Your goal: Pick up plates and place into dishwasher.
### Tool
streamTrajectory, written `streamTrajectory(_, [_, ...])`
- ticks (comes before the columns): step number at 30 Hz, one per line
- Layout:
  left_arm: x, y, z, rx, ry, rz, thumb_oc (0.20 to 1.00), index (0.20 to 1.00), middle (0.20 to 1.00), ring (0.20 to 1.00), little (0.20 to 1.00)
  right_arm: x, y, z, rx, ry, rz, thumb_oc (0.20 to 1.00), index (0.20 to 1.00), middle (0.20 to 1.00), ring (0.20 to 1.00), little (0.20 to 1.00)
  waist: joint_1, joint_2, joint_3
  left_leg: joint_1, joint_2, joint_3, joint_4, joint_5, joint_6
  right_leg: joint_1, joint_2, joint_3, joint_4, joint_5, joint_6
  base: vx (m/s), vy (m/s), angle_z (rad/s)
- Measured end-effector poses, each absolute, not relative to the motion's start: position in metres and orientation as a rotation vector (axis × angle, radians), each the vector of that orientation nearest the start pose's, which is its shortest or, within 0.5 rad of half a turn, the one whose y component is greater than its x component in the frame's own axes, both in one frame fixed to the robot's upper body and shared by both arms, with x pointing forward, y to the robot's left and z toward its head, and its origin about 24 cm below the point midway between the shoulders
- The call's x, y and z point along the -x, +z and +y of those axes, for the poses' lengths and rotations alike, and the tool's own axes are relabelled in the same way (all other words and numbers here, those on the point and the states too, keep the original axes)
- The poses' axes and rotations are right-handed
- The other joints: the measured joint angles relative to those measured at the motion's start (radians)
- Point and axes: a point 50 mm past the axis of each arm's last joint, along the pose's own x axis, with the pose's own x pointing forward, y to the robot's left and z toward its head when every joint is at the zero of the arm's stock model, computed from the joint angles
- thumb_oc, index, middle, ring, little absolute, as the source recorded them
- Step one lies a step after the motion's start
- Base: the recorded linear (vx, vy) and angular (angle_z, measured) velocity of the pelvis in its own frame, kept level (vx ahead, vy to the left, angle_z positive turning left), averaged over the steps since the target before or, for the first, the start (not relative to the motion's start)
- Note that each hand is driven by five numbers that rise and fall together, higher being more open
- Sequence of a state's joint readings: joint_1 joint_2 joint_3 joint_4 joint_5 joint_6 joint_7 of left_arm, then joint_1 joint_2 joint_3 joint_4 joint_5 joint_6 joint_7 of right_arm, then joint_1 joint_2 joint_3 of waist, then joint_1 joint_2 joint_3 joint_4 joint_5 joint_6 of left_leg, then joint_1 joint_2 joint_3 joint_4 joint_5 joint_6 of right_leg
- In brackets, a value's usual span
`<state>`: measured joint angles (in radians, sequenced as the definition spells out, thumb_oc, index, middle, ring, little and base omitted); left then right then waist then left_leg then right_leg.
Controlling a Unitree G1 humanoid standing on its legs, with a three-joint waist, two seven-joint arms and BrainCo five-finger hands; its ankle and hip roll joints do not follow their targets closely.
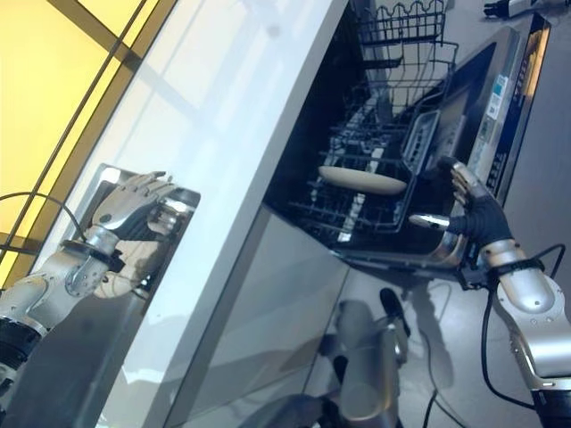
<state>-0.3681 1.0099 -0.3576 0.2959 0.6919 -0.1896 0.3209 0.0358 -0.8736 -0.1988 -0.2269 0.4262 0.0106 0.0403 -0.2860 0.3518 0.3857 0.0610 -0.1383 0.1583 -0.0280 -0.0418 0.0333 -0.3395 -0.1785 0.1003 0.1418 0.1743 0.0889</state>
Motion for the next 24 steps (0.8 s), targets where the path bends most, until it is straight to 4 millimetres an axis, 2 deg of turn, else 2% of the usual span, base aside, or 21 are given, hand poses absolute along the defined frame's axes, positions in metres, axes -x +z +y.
streamTrajectory(3, [-0.296, 0.134, 0.289, -1.748, -0.016, -0.289, 1.000, 1.000, 1.000, 1.000, 1.000, -0.241, 0.179, -0.286, 0.476, 0.014, -0.250, 1.000, 1.000, 1.000, 1.000, 1.000, 0.002, 0.002, -0.001, -0.003, 0.001, -0.001, 0.001, 0.000, -0.001, -0.003, 0.001, 0.000, 0.001, 0.000, 0.000, -0.04, -0.037, 0.00])
streamTrajectory(8, [-0.285, 0.111, 0.303, -1.749, -0.048, -0.146, 1.000, 1.000, 1.000, 1.000, 1.000, -0.241, 0.179, -0.287, 0.468, 0.012, -0.251, 1.000, 1.000, 1.000, 1.000, 1.000, 0.005, 0.003, -0.002, -0.004, 0.000, -0.004, 0.001, 0.001, 0.000, -0.002, -0.002, -0.002, 0.001, 0.000, 0.000, -0.04, -0.008, 0.02])
streamTrajectory(10, [-0.283, 0.104, 0.309, -1.703, -0.065, -0.058, 1.000, 1.000, 1.000, 1.000, 1.000, -0.241, 0.179, -0.287, 0.468, 0.012, -0.251, 1.000, 1.000, 1.000, 1.000, 1.000, 0.008, 0.003, -0.002, -0.004, 0.000, -0.007, 0.000, 0.001, -0.001, -0.002, -0.002, -0.004, 0.000, 0.000, 0.000, -0.03, -0.003, 0.03])
streamTrajectory(14, [-0.284, 0.086, 0.308, -1.463, -0.064, 0.112, 1.000, 1.000, 1.000, 1.000, 1.000, -0.240, 0.179, -0.286, 0.467, 0.014, -0.253, 1.000, 1.000, 1.000, 1.000, 1.000, 0.010, 0.007, -0.006, -0.005, 0.000, -0.023, -0.001, 0.004, -0.001, 0.004, -0.008, -0.011, 0.000, -0.001, 0.000, -0.02, 0.006, 0.10])
streamTrajectory(24, [-0.282, 0.081, 0.315, -1.369, -0.094, 0.248, 1.000, 1.000, 1.000, 1.000, 1.000, -0.239, 0.182, -0.288, 0.468, 0.011, -0.259, 1.000, 1.000, 1.000, 1.000, 1.000, 0.009, 0.019, -0.015, -0.003, 0.000, -0.041, -0.012, 0.017, -0.002, 0.008, -0.015, -0.029, 0.000, -0.002, -0.001, 0.00, 0.009, 0.05])
